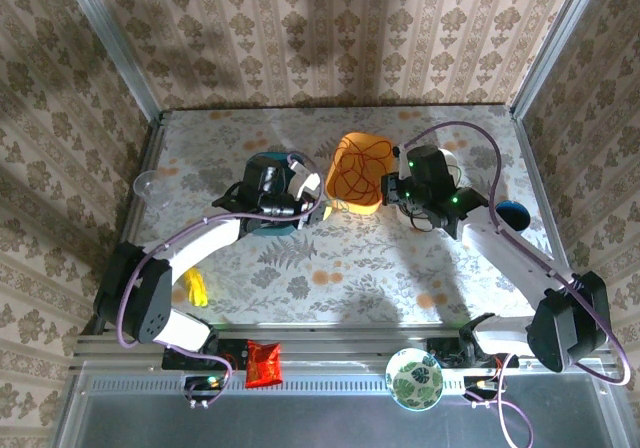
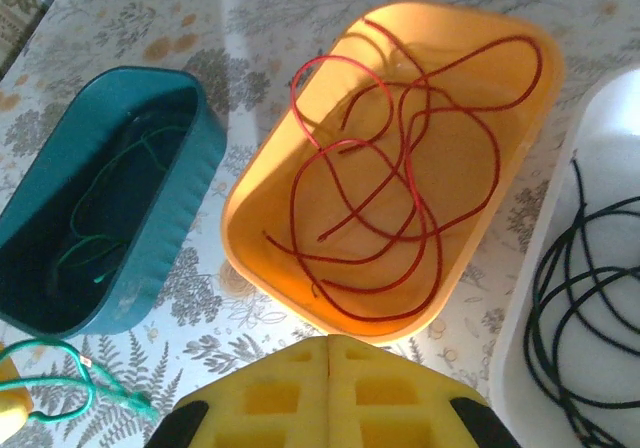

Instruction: Untangle the cables

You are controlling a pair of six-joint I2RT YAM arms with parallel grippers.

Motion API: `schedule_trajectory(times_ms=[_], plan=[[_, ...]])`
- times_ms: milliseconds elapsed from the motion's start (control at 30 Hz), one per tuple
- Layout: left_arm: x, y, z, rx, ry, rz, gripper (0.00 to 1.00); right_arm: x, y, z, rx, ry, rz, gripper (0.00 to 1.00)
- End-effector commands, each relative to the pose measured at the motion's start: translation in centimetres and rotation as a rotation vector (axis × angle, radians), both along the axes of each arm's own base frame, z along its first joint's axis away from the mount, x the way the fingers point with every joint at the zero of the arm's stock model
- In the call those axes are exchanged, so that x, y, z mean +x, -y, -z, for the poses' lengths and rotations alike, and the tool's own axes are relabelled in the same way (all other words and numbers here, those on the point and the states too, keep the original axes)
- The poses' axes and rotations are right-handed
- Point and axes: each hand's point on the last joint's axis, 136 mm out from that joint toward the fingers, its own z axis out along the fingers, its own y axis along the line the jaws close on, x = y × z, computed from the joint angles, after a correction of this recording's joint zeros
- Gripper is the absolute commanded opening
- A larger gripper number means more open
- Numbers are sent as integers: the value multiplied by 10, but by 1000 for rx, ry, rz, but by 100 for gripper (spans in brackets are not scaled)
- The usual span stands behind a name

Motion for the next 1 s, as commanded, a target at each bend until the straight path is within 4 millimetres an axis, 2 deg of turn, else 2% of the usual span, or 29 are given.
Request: schedule_trajectory(times_ms=[0,100,167,233,300,367,433,467,533,567,700,767,867,967], plan=[[5,-6,-8,5,46,-21,0,2,8,-18,-35,46,27,0],[26,-20,-25,-101,58,-134,0,2,3,-13,-17,21,9,1],[44,-37,-35,-175,59,-241,0,0,-3,-8,-2,-1,-14,3],[65,-62,-37,-212,48,-366,0,-2,-8,-4,6,-16,-32,3],[87,-88,-26,-194,25,-513,0,-3,-13,-1,6,-30,-54,4],[106,-114,-4,-154,-15,-644,0,-4,-18,0,2,-39,-71,5],[119,-128,11,-134,-43,-713,0,-5,-22,1,-4,-42,-87,5],[124,-131,13,-144,-47,-724,17,-5,-23,1,-9,-44,-90,6],[132,-131,7,-177,-36,-730,61,-6,-22,-1,-13,-40,-90,8],[135,-130,0,-192,-19,-731,72,-6,-21,-1,-19,-42,-87,10],[135,-137,-31,-204,91,-746,90,-6,-9,-4,-50,-20,-39,20],[133,-149,-41,-163,150,-793,93,-5,1,-6,-56,-3,-2,24],[127,-188,-48,-34,243,-971,95,-2,30,-10,-92,40,122,37],[112,-245,-43,178,334,-1195,98,-2,75,-11,-179,102,304,53]])
